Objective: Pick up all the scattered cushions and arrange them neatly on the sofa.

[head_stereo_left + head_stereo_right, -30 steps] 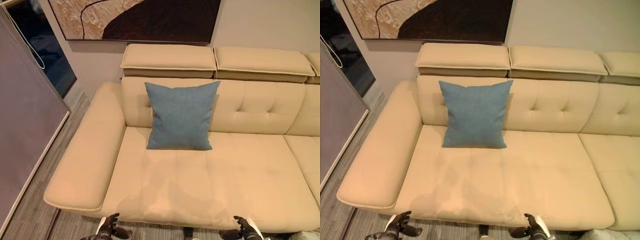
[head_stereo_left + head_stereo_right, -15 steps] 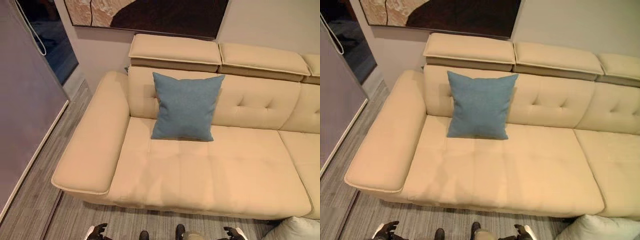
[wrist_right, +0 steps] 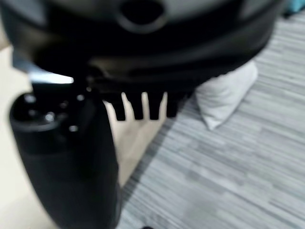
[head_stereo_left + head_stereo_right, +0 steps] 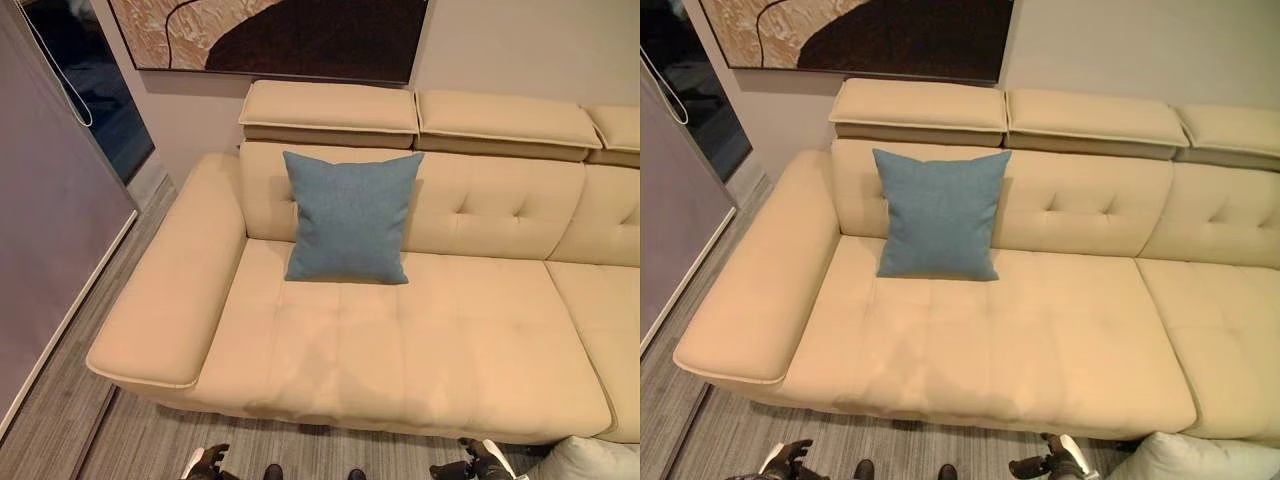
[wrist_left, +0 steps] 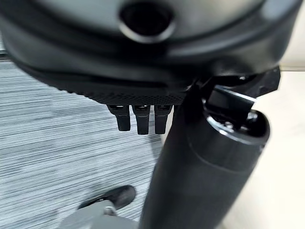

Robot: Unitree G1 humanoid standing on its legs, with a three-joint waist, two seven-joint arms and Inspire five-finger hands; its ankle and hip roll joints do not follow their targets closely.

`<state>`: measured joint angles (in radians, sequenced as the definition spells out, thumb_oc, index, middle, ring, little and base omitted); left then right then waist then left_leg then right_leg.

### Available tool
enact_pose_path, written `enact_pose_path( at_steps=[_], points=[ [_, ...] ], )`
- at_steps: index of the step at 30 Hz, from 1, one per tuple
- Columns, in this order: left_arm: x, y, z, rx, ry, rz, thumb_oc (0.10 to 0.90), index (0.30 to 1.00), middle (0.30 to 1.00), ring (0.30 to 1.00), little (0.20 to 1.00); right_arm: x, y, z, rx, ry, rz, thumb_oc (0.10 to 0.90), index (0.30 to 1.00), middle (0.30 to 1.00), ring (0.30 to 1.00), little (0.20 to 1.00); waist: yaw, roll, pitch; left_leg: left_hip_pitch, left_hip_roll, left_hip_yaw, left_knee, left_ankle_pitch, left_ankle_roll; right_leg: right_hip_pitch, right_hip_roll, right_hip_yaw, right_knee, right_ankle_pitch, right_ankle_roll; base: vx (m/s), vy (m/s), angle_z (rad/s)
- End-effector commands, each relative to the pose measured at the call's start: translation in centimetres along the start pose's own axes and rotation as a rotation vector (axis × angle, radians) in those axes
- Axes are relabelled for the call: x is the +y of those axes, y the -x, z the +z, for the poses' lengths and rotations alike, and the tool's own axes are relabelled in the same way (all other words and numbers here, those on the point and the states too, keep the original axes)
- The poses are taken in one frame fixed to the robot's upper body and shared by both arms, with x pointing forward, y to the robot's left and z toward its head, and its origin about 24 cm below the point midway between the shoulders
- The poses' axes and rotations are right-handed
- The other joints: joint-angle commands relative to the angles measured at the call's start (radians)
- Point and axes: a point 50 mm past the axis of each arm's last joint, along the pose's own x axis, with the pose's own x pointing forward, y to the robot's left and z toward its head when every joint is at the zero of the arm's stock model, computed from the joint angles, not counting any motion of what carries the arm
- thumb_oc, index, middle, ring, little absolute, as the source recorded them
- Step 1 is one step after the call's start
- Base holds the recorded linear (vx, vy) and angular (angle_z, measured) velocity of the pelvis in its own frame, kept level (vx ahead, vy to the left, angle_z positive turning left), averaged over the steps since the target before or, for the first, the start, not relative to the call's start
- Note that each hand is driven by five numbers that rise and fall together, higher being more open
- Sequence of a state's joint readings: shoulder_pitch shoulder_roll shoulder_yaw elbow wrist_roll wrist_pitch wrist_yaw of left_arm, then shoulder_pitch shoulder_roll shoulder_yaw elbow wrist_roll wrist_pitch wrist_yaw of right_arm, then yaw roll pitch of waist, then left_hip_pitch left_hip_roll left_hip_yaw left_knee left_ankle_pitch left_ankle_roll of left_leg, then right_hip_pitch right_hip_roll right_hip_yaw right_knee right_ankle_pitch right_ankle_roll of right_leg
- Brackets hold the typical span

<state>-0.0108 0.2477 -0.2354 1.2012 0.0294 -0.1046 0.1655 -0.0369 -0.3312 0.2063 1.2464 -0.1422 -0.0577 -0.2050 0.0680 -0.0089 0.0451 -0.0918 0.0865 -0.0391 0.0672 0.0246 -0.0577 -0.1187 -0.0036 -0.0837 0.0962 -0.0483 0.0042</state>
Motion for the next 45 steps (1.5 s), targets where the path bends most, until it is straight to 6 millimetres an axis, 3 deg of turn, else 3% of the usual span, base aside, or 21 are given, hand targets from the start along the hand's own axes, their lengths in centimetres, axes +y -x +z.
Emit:
enact_pose_path(
  at_steps=[1,3,5,8,12,14,19,23,28,30,32,33,35,41,42,44,45],
  points=[
    [1.0,-0.5,2.4,-0.082,0.031,0.038,0.8,0.9,0.9,0.9,0.9,-1.3,-0.3,0.6,-0.018,-0.015,-0.072,0.8,0.9,0.9,0.9,0.9,-0.023,-0.047,0.044,-0.052,-0.134,-0.024,0.023,-0.046,0.017,0.096,-0.047,-0.011,-0.08,0.014,0.08,-0.1,0.001,0.07],
    [0.6,-0.5,2.6,-0.079,0.027,0.023,0.8,0.9,0.9,0.9,0.9,-1.4,-0.3,0.3,0.001,-0.018,-0.076,0.8,0.9,0.9,0.9,0.9,-0.022,-0.051,0.053,-0.055,-0.157,-0.091,0.071,-0.077,0.015,0.077,-0.05,0.013,-0.067,0.029,0.077,-0.13,0.024,-0.11],
    [0.5,-0.6,2.6,-0.077,0.026,0.021,0.8,0.9,0.9,0.9,0.9,-1.4,-0.3,0.2,0.002,-0.022,-0.078,0.8,0.9,0.9,0.9,0.9,-0.022,-0.054,0.053,-0.051,-0.164,-0.112,0.094,-0.096,0.014,0.07,-0.053,0.025,-0.062,0.035,0.077,-0.09,0.056,-0.26],
    [0.2,-0.6,3.0,-0.081,0.033,0.013,0.8,0.9,0.9,0.9,0.9,-1.8,-0.4,0.3,0.006,-0.023,-0.088,0.8,0.9,0.9,0.9,0.9,-0.014,-0.062,0.059,-0.025,-0.184,-0.225,0.185,-0.142,0.012,0.029,-0.058,0.077,-0.033,0.057,0.08,-0.12,0.122,-0.31],
    [-0.3,-0.6,3.5,-0.098,0.041,0.004,0.8,0.9,0.9,0.9,0.9,-2.1,-0.4,0.5,0.007,-0.047,-0.096,0.8,0.9,0.9,0.9,0.9,-0.027,-0.044,0.051,0.026,-0.167,-0.3,0.143,-0.155,0.01,-0.025,-0.062,0.119,-0.013,0.077,0.096,-0.11,0.182,-0.82],
    [-0.2,-0.8,5.0,-0.147,0.011,0.003,0.8,0.9,0.9,0.9,0.9,-2.4,-0.6,1.0,0.006,-0.071,-0.111,0.8,0.9,0.9,0.9,0.9,-0.046,-0.048,0.067,0.034,-0.178,-0.287,0.098,-0.179,0.03,-0.092,-0.088,0.138,-0.02,0.143,0.129,-0.25,0.253,-0.49],
    [0.6,-0.9,6.0,-0.187,-0.038,0.024,0.8,0.9,0.9,0.9,0.9,-1.6,-0.5,1.4,0.003,-0.061,-0.09,0.8,0.9,0.9,0.9,0.9,-0.047,-0.061,0.102,-0.001,-0.201,-0.231,0.081,-0.169,0.049,-0.16,-0.114,0.145,-0.074,0.211,0.17,-0.27,0.169,-0.78],
    [1.6,-1.0,5.2,-0.165,-0.076,0.043,0.8,0.9,0.9,0.9,0.9,-1.1,-0.4,1.0,0.004,-0.025,-0.074,0.8,0.9,0.9,0.9,0.9,-0.021,-0.055,0.108,-0.033,-0.178,-0.132,0.062,-0.125,0.067,-0.132,-0.134,-0.012,-0.004,0.138,0.136,-0.26,0.117,-1.1],
    [1.4,-0.9,4.7,-0.149,-0.074,0.031,0.8,0.9,0.9,0.9,0.9,-0.9,-0.2,0.1,0.026,-0.029,-0.066,0.8,0.9,0.9,0.9,0.9,-0.001,-0.048,0.087,-0.029,-0.164,-0.087,0.042,-0.107,0.076,-0.069,-0.119,-0.043,0.056,0.079,0.124,-0.15,0.031,-0.82],
    [1.2,-0.9,4.5,-0.142,-0.075,0.021,0.8,0.9,0.9,0.9,0.9,-0.8,-0.2,0.3,0.017,-0.037,-0.068,0.8,0.9,0.9,0.9,0.9,0.035,-0.041,0.067,-0.044,-0.135,-0.019,0.03,-0.09,0.076,0.007,-0.139,-0.133,0.092,0.021,0.117,-0.22,-0.071,-0.67],
    [1.3,-0.9,4.6,-0.144,-0.075,0.022,0.8,0.9,0.9,0.9,0.9,-0.9,-0.3,0.5,0.01,-0.043,-0.071,0.8,0.9,0.9,0.9,0.9,0.046,-0.042,0.058,-0.058,-0.126,0.009,0.03,-0.082,0.072,0.034,-0.152,-0.17,0.082,0.013,0.119,-0.16,-0.078,-1.15],
    [1.4,-0.9,4.5,-0.142,-0.078,0.022,0.8,0.9,0.9,0.9,0.9,-0.8,-0.3,1.2,-0.01,-0.048,-0.072,0.8,0.9,0.9,0.9,0.9,0.068,-0.047,0.049,-0.064,-0.107,0.067,0.012,-0.07,0.063,0.07,-0.168,-0.217,0.038,0.02,0.124,-0.13,-0.106,-1.44],
    [1.4,-0.8,4.1,-0.131,-0.07,0.027,0.8,0.9,0.9,0.9,0.9,-1.0,-0.4,1.6,-0.024,-0.053,-0.083,0.8,0.9,0.9,0.9,0.9,0.068,-0.052,0.039,-0.059,-0.094,0.097,0.001,-0.062,0.057,0.084,-0.155,-0.201,-0.019,0.019,0.13,-0.12,-0.178,-1.2],
    [0.5,-0.8,4.4,-0.128,-0.042,0.015,0.8,0.9,0.9,0.9,0.9,-1.6,-0.4,0.9,-0.002,-0.076,-0.114,0.8,0.9,0.9,0.9,0.9,0.035,-0.034,0.064,-0.055,-0.054,0.103,0.025,-0.044,0.027,0.089,-0.102,-0.133,-0.089,0.032,0.111,-0.07,-0.137,-0.63],
    [0.2,-0.8,4.6,-0.132,-0.045,0.008,0.8,0.9,0.9,0.9,0.9,-1.6,-0.3,0.6,0.013,-0.083,-0.118,0.8,0.9,0.9,0.9,0.9,0.032,-0.03,0.072,-0.051,-0.056,0.088,0.029,-0.043,0.024,0.088,-0.096,-0.125,-0.09,0.035,0.109,-0.1,-0.066,-0.34],
    [-0.7,-0.8,5.1,-0.146,-0.065,-0.016,0.8,0.9,0.9,0.9,0.9,-1.6,-0.2,-0.6,0.056,-0.074,-0.125,0.8,0.9,0.9,0.9,0.9,0.041,-0.028,0.089,-0.06,-0.102,-0.03,0.052,-0.058,0.013,0.084,-0.084,-0.094,-0.09,0.046,0.104,-0.06,-0.049,-0.46],
    [-0.7,-0.8,5.1,-0.147,-0.065,-0.016,0.8,0.9,0.9,0.9,0.9,-1.6,-0.2,-0.6,0.056,-0.074,-0.125,0.8,0.9,0.9,0.9,0.9,0.04,-0.029,0.087,-0.063,-0.103,-0.031,0.051,-0.055,0.013,0.082,-0.085,-0.095,-0.091,0.048,0.104,-0.01,-0.018,-0.44]
  ],
)
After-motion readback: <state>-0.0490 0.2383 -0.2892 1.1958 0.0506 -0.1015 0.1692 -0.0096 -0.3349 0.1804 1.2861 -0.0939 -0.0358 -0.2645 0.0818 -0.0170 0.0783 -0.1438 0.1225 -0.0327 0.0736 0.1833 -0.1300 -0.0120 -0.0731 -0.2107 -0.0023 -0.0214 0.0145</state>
